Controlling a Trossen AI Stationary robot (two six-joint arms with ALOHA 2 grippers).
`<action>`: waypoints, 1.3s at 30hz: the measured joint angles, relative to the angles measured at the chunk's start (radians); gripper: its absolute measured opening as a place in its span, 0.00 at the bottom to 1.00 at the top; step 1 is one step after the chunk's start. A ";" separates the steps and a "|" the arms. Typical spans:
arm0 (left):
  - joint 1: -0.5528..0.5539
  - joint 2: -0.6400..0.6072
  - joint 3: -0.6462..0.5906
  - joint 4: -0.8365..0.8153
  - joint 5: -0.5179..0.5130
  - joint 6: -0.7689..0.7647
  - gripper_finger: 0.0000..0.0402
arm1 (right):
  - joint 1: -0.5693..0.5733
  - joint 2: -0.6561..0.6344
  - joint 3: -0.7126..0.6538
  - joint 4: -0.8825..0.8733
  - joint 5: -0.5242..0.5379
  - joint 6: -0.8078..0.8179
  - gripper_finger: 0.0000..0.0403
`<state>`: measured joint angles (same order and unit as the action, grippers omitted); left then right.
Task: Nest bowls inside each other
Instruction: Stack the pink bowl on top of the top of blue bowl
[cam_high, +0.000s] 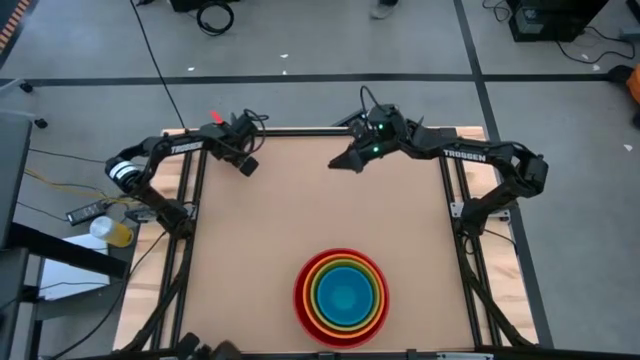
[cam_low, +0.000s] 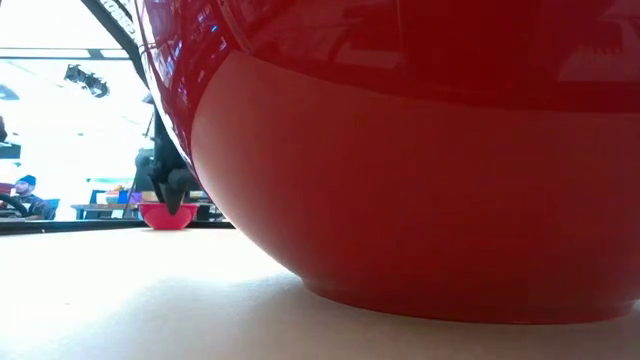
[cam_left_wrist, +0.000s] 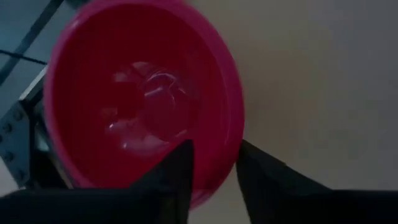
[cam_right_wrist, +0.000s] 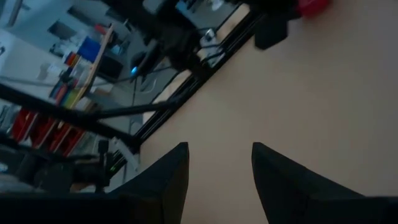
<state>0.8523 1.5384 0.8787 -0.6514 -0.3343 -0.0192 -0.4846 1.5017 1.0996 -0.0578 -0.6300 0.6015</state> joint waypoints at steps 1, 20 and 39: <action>0.003 0.010 0.000 0.010 0.000 0.018 0.26 | -0.012 0.000 0.000 0.000 0.000 0.000 0.44; -0.418 -0.215 0.098 0.230 0.109 0.767 0.03 | -0.043 0.000 0.000 0.046 0.265 -0.082 0.43; -0.711 -0.188 0.097 0.396 -0.202 1.145 0.06 | 0.200 0.002 0.126 -0.044 0.765 -0.428 0.43</action>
<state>0.1408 1.3502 0.9752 -0.2553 -0.5367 1.1255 -0.2846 1.5036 1.2259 -0.1013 0.1350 0.1730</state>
